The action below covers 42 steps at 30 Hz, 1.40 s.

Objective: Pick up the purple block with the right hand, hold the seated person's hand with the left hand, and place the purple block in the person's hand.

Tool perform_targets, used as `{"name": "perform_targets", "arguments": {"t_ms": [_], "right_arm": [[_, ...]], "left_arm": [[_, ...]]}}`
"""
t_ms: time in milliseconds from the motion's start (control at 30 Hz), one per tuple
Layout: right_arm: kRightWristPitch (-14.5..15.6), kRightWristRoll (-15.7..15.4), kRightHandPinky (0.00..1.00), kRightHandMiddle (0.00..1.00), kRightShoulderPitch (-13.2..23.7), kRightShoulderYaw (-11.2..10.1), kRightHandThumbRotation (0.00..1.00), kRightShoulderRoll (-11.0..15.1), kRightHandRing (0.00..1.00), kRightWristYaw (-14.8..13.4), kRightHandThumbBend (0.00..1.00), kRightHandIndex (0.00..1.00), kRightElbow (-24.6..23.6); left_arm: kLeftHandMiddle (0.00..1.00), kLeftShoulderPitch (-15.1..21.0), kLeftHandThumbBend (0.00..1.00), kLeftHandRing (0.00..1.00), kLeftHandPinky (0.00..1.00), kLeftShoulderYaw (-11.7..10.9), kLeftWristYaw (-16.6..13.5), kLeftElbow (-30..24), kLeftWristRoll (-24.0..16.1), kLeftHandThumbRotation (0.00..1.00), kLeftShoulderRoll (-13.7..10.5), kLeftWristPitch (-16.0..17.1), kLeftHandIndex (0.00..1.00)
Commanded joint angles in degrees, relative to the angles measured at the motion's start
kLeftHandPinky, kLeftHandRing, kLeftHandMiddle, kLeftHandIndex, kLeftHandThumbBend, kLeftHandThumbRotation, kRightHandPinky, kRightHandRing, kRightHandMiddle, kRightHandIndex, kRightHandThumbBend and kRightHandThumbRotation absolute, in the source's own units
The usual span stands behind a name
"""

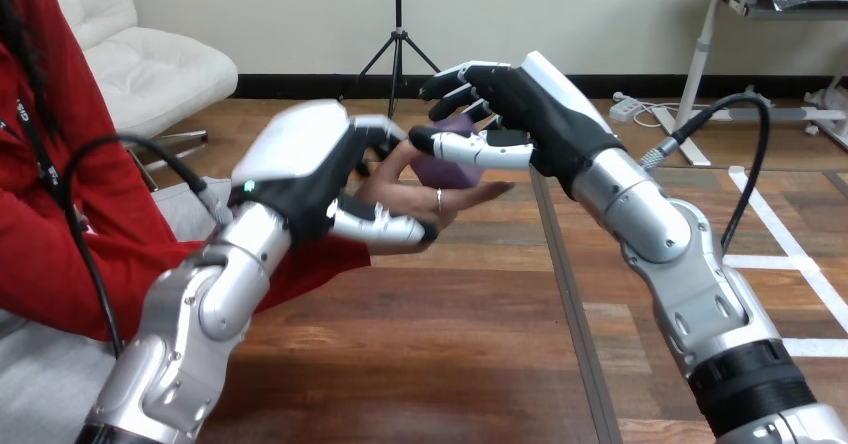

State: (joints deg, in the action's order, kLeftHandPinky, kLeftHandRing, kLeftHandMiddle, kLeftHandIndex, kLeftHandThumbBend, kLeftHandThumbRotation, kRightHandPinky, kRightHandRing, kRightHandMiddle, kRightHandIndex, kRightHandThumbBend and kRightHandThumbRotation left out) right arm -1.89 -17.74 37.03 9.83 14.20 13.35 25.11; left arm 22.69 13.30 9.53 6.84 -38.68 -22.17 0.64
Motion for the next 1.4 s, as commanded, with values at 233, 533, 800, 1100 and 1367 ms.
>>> {"name": "perform_targets", "arguments": {"t_ms": [233, 533, 800, 1100, 1367], "right_arm": [[-3.2, 2.2, 0.56, 0.71, -2.3, -2.0, 0.96, 1.8, 0.66, -0.7, 0.89, 0.73, -3.7], [-4.2, 3.5, 0.52, 0.71, -5.3, -2.7, 1.00, 2.5, 0.66, -0.7, 0.98, 0.73, -6.0], [-5.9, 5.2, 0.54, 0.72, -8.4, -3.9, 1.00, 2.9, 0.68, -0.7, 0.99, 0.76, -7.8], [-7.1, 7.5, 0.58, 0.75, -12.2, -5.4, 1.00, 3.2, 0.72, -0.7, 0.97, 0.79, -9.8], [-9.5, 8.1, 0.62, 0.78, -15.7, -6.6, 1.00, 3.4, 0.77, -1.7, 0.94, 0.81, -11.4]], "left_arm": [[0.82, 2.8, 1.00, 0.79, 0.73, -1.7, -2.6, -4.5, 1.1, 0.61, -0.3, 1.2, 0.83], [0.86, 0.2, 1.00, 0.83, 0.76, -2.2, -3.2, -5.3, 2.2, 0.69, -0.2, 1.3, 0.86], [0.86, -2.7, 1.00, 0.84, 0.75, -2.6, -5.0, -5.5, 2.8, 0.79, -0.7, 2.3, 0.87], [0.85, -5.2, 0.89, 0.82, 0.69, -3.0, -6.3, -5.4, 3.1, 0.83, -1.3, 3.8, 0.87], [0.84, -7.7, 0.78, 0.81, 0.67, -4.0, -7.8, -4.7, 4.4, 0.83, -1.6, 5.9, 0.85]]}}
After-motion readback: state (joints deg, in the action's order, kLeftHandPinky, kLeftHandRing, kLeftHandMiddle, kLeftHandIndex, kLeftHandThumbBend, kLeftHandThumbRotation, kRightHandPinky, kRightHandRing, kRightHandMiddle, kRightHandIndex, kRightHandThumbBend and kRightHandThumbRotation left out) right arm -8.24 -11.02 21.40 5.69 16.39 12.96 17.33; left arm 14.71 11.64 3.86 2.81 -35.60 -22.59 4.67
